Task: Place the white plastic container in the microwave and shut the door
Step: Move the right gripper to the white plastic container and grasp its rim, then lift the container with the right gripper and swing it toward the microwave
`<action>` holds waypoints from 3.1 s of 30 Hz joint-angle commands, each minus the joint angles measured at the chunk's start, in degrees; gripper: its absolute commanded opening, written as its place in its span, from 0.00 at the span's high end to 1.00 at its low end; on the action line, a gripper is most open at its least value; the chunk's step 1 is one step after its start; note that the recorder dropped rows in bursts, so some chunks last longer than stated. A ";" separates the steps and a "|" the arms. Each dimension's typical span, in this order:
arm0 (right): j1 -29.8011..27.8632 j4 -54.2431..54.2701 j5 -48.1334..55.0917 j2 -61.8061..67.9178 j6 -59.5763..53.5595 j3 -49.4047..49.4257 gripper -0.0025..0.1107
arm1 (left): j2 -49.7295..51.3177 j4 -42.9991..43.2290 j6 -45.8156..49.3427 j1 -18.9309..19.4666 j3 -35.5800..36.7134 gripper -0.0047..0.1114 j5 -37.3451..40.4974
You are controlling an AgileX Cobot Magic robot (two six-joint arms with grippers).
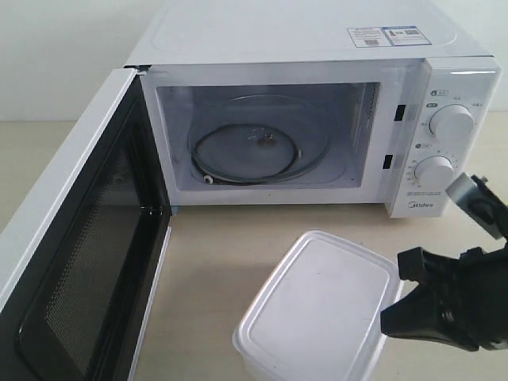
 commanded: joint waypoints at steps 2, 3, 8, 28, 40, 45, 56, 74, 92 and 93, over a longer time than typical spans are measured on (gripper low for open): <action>-0.01 0.47 -5.02 4.67 -1.88 1.57 0.83 | -0.12 -0.04 0.27 0.20 0.23 0.93 -0.29; -0.01 1.03 -4.47 5.25 -2.89 1.57 0.75 | -0.12 -0.04 0.27 0.20 0.23 0.93 -0.29; -0.01 7.81 -4.73 6.98 -10.32 2.62 0.38 | -0.12 -0.04 0.27 0.20 0.23 0.93 -0.29; -0.01 27.33 -2.08 20.54 -29.25 2.76 0.49 | -0.12 -0.04 0.27 0.20 0.23 0.93 -0.29; -0.01 27.33 -1.03 20.89 -33.15 2.76 0.98 | -0.12 -0.04 0.27 0.20 0.23 0.93 -0.29; -0.01 27.23 -0.41 19.39 -33.83 2.76 0.98 | -0.12 -0.04 0.27 0.20 0.23 0.93 -0.29; -0.01 29.37 0.04 10.19 -35.32 4.85 0.98 | -0.12 -0.04 0.27 0.20 0.23 0.93 -0.29; -0.01 27.10 1.41 -16.73 -25.99 10.66 0.98 | -0.12 -0.04 0.27 0.20 0.23 0.93 -0.29; -0.01 11.98 -4.25 -24.49 -8.92 10.66 0.98 | -0.12 -0.04 0.27 0.20 0.23 0.93 -0.29; -0.01 11.36 -4.56 -24.96 -8.07 10.66 0.98 | -0.12 -0.04 0.27 0.20 0.23 0.93 -0.29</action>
